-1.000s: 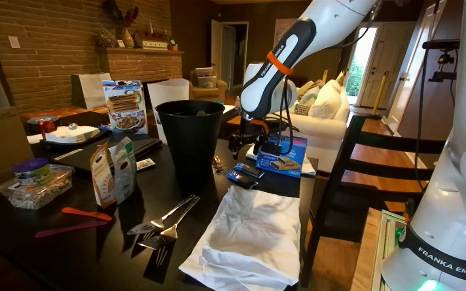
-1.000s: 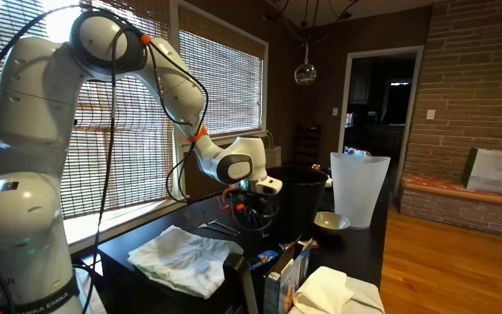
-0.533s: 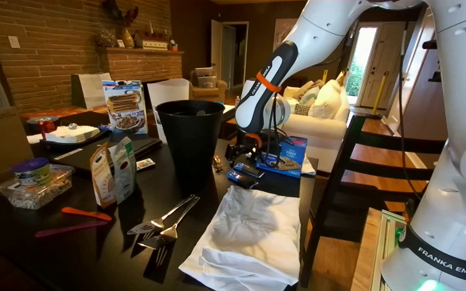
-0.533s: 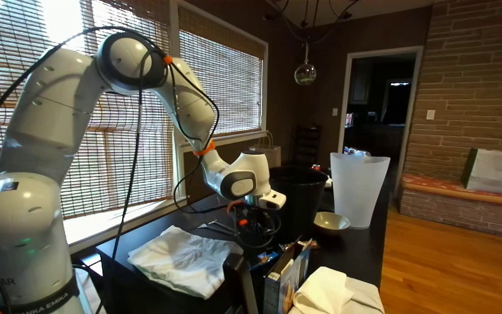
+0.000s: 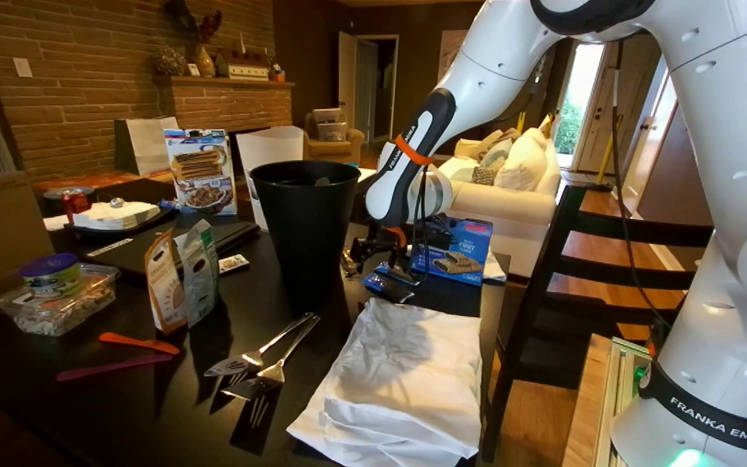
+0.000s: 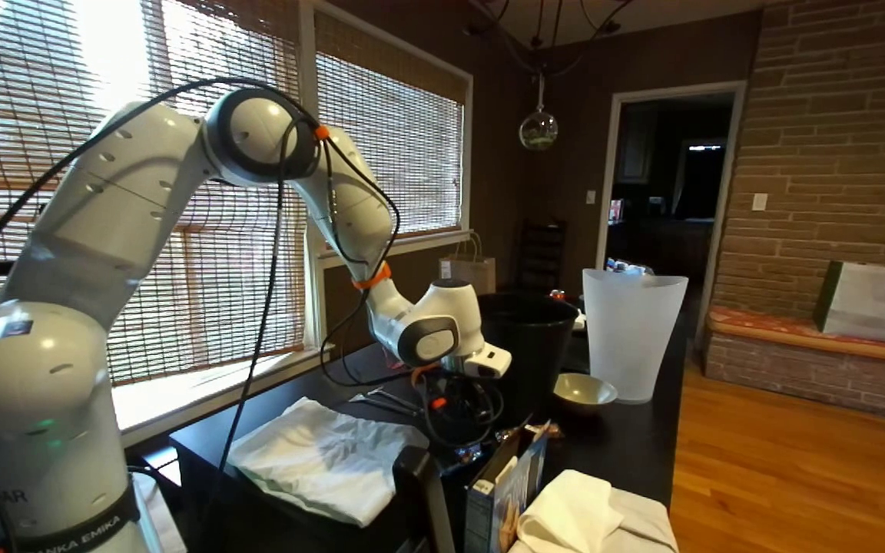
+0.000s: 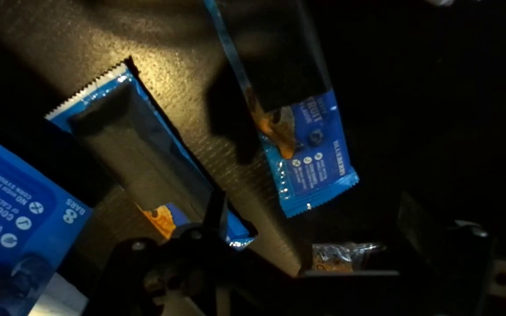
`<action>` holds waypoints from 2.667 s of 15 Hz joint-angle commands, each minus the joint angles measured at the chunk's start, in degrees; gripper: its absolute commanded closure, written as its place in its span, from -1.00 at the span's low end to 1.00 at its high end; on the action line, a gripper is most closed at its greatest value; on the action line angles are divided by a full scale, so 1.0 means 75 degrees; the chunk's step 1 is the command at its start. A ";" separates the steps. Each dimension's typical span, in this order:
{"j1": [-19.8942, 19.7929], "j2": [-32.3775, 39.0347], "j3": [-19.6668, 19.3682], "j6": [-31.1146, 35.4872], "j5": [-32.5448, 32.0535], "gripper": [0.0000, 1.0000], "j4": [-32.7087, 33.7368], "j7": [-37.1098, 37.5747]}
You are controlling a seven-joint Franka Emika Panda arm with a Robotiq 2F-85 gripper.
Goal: Put the left packet in the blue box
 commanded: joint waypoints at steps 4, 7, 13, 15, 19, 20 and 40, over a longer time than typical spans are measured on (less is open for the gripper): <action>0.0018 0.0765 0.0072 0.0101 0.0194 -1.00 0.0737 -0.0135; 0.0035 0.0916 0.0067 0.0028 0.0154 -0.47 0.0890 -0.0174; 0.0014 0.0921 0.0109 -0.0030 0.0120 0.38 0.0972 -0.0362; 0.0052 0.0879 0.0079 -0.0057 0.0094 0.63 0.0989 -0.0385; 0.0094 0.0818 0.0050 -0.0149 0.0080 1.00 0.0953 -0.0383; 0.0096 0.0816 0.0044 -0.0189 0.0071 1.00 0.0957 -0.0394; -0.0891 -0.0514 0.1336 -0.1292 0.0687 -0.49 0.0325 -0.3824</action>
